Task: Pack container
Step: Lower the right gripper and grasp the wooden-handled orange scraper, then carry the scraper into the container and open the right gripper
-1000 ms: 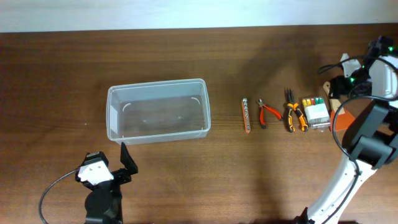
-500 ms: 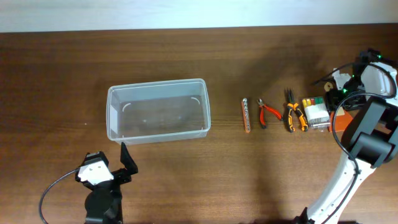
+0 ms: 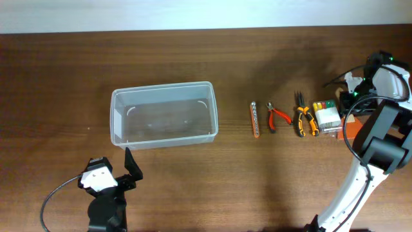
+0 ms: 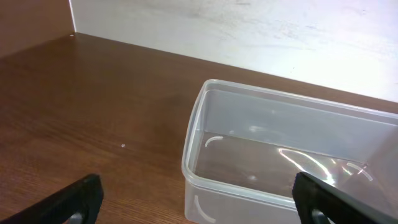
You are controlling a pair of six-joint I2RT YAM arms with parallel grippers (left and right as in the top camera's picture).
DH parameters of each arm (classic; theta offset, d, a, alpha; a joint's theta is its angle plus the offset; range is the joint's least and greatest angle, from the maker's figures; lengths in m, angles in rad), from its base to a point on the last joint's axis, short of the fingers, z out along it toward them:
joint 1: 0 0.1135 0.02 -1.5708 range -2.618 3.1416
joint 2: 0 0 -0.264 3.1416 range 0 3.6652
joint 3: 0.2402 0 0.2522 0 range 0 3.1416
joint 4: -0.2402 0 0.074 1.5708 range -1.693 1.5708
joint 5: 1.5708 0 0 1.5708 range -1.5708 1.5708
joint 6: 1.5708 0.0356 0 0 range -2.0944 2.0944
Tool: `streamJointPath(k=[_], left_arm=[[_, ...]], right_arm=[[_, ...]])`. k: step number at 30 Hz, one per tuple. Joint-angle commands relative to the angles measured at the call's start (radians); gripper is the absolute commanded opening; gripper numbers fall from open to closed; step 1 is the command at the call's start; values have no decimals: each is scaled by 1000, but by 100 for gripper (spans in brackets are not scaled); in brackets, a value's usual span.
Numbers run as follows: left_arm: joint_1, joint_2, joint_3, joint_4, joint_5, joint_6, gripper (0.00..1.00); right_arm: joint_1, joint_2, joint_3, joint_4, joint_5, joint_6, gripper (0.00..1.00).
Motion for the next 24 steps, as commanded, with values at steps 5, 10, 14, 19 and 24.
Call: streamJointPath(k=[5, 10, 14, 19, 24], left_arm=[[-4, -5, -4, -1, -3, 9, 99], [-4, -5, -4, -1, -3, 9, 99], [-4, -5, -4, -1, -4, 9, 99], [-4, -5, -4, -1, -4, 9, 99], [-4, -5, -4, -1, -3, 9, 99]], right_arm=[[12, -72, 156, -107, -212, 114, 33], [66, -126, 383, -244, -335, 131, 22], [160, -164, 560, -341, -356, 164, 18], [314, -180, 723, -418, -354, 164, 10], [528, -181, 771, -450, -356, 164, 10]])
